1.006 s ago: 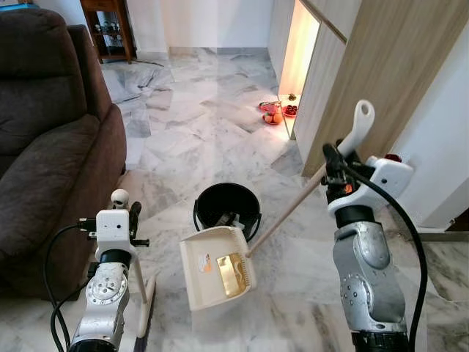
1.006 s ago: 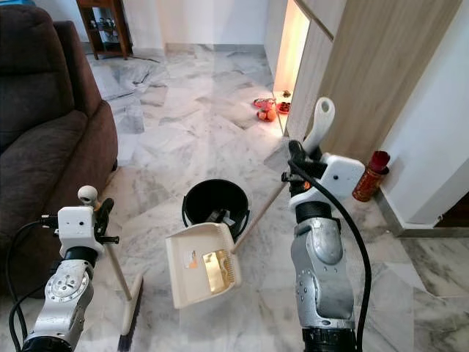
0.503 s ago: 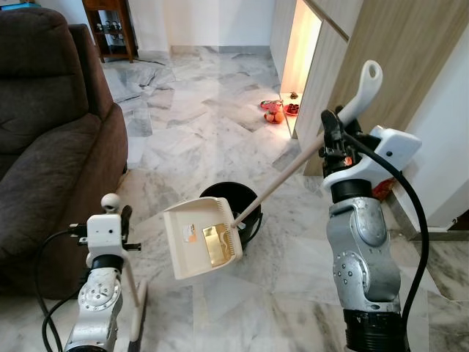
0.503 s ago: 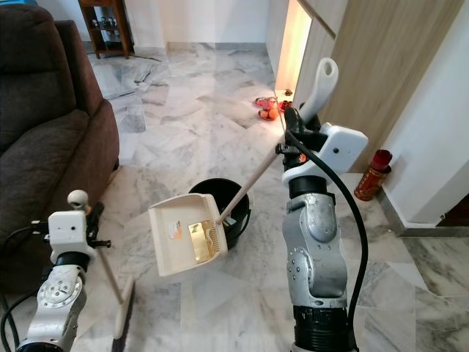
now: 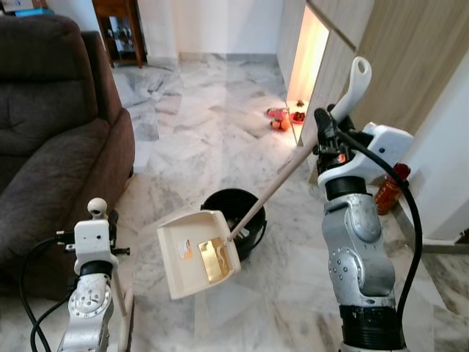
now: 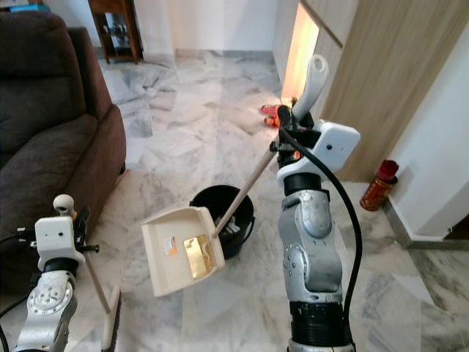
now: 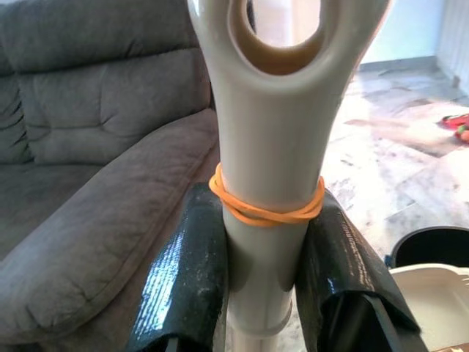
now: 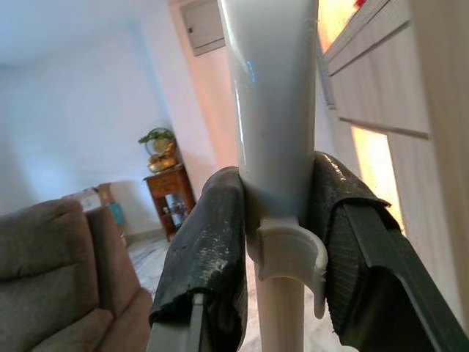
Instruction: Sweep floor
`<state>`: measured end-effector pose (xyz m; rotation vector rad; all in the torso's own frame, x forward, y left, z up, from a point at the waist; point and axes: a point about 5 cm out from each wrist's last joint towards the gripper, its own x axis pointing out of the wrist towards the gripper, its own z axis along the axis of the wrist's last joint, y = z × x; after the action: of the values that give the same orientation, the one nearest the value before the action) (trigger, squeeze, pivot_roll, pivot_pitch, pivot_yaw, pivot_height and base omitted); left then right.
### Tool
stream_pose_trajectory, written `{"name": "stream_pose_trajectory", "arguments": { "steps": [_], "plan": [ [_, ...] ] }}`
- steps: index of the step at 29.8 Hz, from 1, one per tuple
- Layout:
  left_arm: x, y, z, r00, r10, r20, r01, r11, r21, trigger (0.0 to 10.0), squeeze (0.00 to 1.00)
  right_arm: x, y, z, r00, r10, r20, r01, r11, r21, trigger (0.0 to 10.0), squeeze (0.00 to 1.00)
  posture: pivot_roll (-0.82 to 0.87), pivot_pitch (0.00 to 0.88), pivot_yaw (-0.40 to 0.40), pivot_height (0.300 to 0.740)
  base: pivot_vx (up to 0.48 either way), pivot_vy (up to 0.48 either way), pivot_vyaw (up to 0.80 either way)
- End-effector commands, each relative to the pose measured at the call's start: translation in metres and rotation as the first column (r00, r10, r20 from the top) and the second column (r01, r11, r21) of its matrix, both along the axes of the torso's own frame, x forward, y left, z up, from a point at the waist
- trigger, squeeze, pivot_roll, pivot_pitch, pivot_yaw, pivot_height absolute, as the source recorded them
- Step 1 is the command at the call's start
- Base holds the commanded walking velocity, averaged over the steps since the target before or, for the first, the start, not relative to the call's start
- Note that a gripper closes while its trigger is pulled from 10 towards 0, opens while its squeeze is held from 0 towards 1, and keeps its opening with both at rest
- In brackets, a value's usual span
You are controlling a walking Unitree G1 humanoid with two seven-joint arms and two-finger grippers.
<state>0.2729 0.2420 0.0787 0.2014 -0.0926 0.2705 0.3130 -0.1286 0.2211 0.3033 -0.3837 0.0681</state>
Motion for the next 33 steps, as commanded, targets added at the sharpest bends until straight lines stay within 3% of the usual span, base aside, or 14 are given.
{"name": "stream_pose_trajectory", "arguments": {
  "steps": [1,33],
  "plan": [
    [0.003,0.0,0.009,0.999,0.001,0.048,-0.002,1.0,0.021,10.0,0.0,0.0,0.005,0.011,0.998,0.015,0.056,-0.016,1.0,0.011,10.0,0.0,0.13,0.0,-0.01,0.74,0.296,0.0,0.0],
    [0.002,0.001,0.011,0.997,0.025,0.07,-0.027,0.999,0.022,10.0,0.0,-0.001,0.011,0.024,0.99,0.061,0.126,-0.065,0.997,0.028,10.0,0.0,0.15,0.0,-0.024,0.74,0.296,0.0,0.0]
  ]
}}
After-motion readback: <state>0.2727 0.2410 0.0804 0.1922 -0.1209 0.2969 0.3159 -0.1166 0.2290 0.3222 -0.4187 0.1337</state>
